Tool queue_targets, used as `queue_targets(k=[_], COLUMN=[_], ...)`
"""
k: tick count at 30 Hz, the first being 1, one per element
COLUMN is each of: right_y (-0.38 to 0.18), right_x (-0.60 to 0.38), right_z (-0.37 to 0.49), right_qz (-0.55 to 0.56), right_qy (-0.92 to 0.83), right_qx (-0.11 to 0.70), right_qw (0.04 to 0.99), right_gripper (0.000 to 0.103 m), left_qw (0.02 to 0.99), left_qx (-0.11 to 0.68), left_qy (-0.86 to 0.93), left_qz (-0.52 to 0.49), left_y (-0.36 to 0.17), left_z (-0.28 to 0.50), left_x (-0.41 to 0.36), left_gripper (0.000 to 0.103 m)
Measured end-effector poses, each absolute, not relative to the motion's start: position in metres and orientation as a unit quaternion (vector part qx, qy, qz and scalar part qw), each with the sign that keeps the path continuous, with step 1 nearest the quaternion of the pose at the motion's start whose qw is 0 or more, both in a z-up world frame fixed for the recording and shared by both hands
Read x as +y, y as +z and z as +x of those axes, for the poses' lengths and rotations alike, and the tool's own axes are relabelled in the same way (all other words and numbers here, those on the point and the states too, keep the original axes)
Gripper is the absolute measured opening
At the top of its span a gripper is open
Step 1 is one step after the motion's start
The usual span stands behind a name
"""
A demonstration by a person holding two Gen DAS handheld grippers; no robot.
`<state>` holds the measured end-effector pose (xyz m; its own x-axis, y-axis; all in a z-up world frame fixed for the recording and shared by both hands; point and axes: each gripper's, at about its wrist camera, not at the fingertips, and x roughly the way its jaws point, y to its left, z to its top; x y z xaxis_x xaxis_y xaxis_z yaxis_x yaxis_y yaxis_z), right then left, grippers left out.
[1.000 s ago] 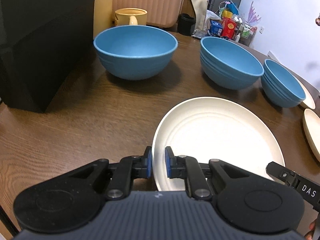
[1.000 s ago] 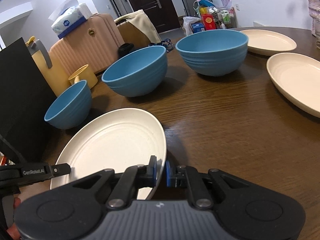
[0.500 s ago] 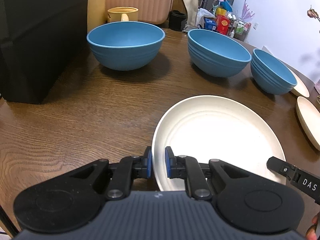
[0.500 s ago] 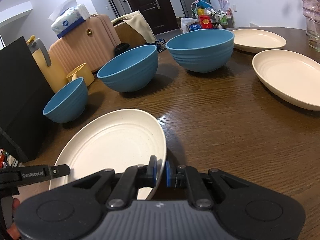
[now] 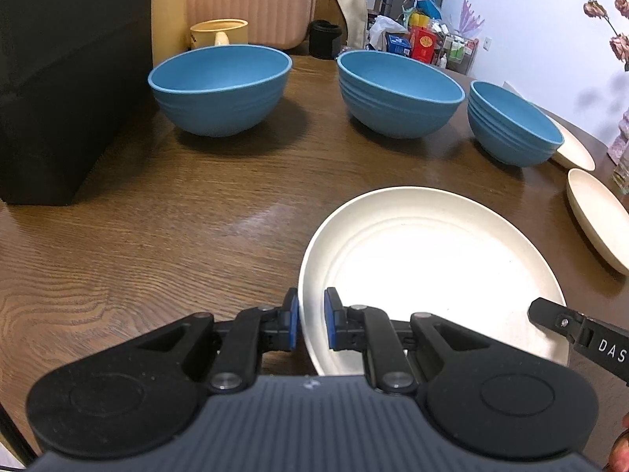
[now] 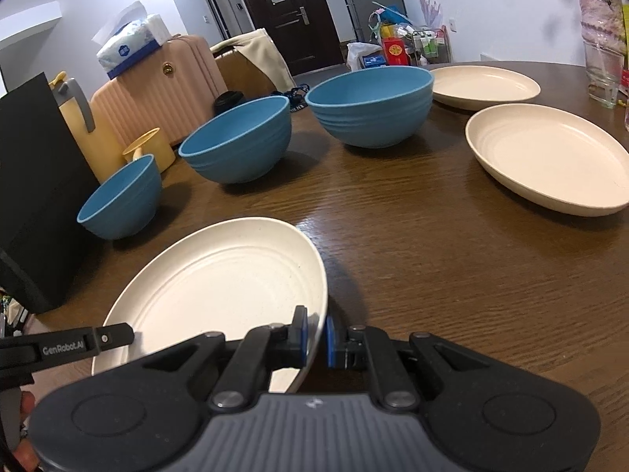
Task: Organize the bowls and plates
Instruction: 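Slide the held plates across the table and open both tools, then move the left tool to a cream plate while the right tool reaches another plate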
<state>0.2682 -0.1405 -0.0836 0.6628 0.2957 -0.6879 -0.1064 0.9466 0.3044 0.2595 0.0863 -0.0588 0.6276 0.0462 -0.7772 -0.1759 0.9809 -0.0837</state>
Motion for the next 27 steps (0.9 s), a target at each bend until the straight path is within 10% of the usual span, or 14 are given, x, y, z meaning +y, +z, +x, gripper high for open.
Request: queue_targets(k=[13,14,18,22,27], right_y=[-0.089,-0.088,-0.083,-0.074,-0.062], right_x=[-0.142,-0.143,-0.151,-0.161,-0.174], right_z=[0.269,0.269,0.263,0.256,0.245], right_qz=[0.117,0.117,0.117,0.108,0.103], right_qy=[0.109,0.106,0.099,0.089,0.080], right_qx=[0.398,0.397,0.381,0.363,0.350], right_qw=[0.903,0.904,0.912,0.921,0.928], right_gripper=[0.013,0.015,0.076,0.087,0.097], left_qw=[0.901,0.901,0.908,0.912,0.921], left_qx=[0.425,0.424,0.405,0.388,0.368], left_qy=[0.061,0.062,0.092,0.111,0.106], left_qz=[-0.065,-0.063,-0.060,-0.066,-0.069], left_y=[-0.061,-0.060,-0.054,-0.044,-0.032], left_z=[0.258,0.257,0.251,0.245,0.234], left_x=[0.079,0.079,0.081,0.086,0.084], left_gripper=[0.016,0.021,0.082,0.103,0.103])
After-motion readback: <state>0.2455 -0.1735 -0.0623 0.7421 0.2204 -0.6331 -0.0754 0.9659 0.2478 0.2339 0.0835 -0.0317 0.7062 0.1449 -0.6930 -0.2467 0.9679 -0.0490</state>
